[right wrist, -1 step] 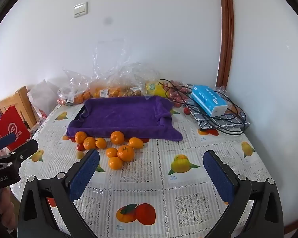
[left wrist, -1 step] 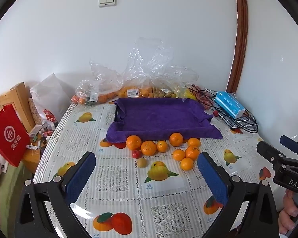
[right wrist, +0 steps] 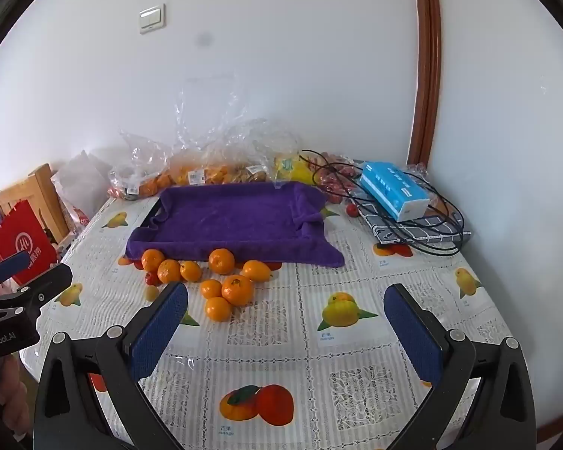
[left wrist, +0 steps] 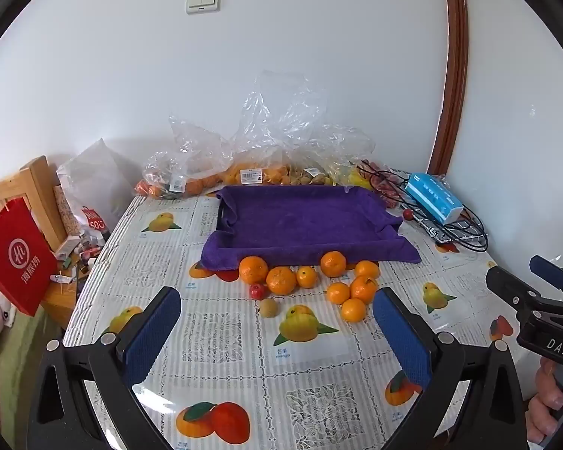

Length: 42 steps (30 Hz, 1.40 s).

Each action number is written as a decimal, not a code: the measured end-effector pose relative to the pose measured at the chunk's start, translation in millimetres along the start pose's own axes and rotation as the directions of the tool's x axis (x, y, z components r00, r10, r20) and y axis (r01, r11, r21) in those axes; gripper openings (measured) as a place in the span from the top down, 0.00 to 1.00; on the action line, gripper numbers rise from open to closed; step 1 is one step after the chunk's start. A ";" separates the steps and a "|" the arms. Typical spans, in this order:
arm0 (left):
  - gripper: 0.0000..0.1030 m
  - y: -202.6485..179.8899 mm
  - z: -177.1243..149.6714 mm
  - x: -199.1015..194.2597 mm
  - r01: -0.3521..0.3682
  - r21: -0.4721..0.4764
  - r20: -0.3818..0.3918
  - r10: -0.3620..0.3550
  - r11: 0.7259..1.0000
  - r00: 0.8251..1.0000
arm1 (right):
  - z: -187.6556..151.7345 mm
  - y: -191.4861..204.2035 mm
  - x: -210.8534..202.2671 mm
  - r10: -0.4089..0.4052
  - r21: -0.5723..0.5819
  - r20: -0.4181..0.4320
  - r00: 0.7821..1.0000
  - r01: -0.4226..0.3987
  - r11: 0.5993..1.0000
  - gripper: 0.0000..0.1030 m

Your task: Organize fruits

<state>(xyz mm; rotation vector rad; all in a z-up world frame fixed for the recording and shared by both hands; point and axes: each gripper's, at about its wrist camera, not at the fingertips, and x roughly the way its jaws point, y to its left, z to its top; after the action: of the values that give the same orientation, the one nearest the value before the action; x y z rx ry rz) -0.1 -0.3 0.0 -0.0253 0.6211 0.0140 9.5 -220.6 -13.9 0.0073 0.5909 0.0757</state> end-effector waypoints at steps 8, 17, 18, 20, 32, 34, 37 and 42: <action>0.00 1.3 4.3 -2.1 0.013 -0.013 0.005 -0.013 1.000 1.000 | -5.4 6.7 -1.3 0.020 0.004 -0.015 1.000 -0.020 1.000 0.00; 0.00 -0.3 7.6 -5.3 0.012 -0.003 0.003 -0.012 1.000 1.000 | 0.6 1.5 -2.2 0.021 0.019 -0.008 1.000 -0.021 1.000 0.00; 0.00 -0.8 8.1 -5.2 0.009 -0.001 0.003 -0.009 1.000 1.000 | 1.2 1.7 -2.0 0.024 0.021 -0.008 1.000 -0.023 1.000 0.00; 0.00 -1.4 7.3 -5.3 0.009 -0.002 0.003 -0.009 1.000 1.000 | 3.8 0.7 0.6 0.029 0.027 -0.011 1.000 -0.028 0.999 0.00; 0.00 7.3 8.3 -6.4 0.005 -0.032 -0.004 -0.006 0.999 1.000 | 13.5 11.7 0.4 0.064 0.026 -0.004 0.998 -0.064 0.998 0.00; 0.00 6.3 8.4 -5.4 -0.004 -0.027 -0.009 0.004 1.000 1.000 | 14.0 13.1 -1.0 0.064 0.020 0.000 0.998 -0.064 0.998 0.00; 0.00 3.1 8.4 -5.1 -0.011 -0.019 -0.009 0.011 1.000 1.000 | 14.2 13.3 -1.8 0.069 0.016 0.001 0.998 -0.069 0.997 0.00; 0.00 -0.5 10.8 -3.3 -0.019 -0.012 -0.014 0.019 1.000 1.000 | 13.0 12.3 -0.5 0.076 0.024 -0.003 0.997 -0.076 0.997 0.00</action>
<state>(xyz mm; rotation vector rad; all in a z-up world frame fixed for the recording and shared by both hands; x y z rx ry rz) 3.4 -0.5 10.8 -0.0310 0.6349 0.0356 15.4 -208.2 -2.5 0.0532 0.5956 0.1424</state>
